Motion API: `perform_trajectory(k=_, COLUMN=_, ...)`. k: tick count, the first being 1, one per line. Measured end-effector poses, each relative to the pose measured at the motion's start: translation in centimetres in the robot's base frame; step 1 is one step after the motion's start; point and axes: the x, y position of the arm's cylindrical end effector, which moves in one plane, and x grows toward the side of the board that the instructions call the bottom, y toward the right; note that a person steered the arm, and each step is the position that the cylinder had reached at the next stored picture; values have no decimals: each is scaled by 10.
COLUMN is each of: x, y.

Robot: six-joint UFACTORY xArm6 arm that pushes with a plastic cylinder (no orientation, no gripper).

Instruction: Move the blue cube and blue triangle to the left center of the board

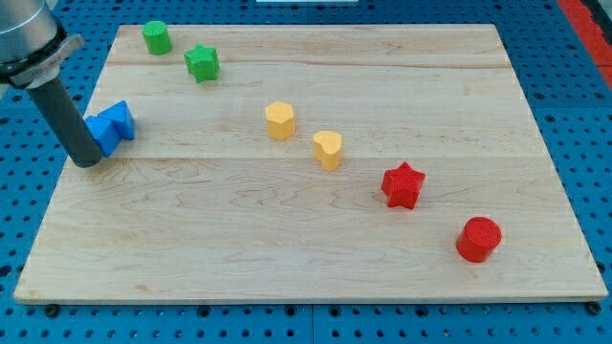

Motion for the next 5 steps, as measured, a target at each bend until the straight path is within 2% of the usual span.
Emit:
perform_trajectory(k=2, x=-21, y=-5)
perform_trajectory(k=5, x=-26, y=-39)
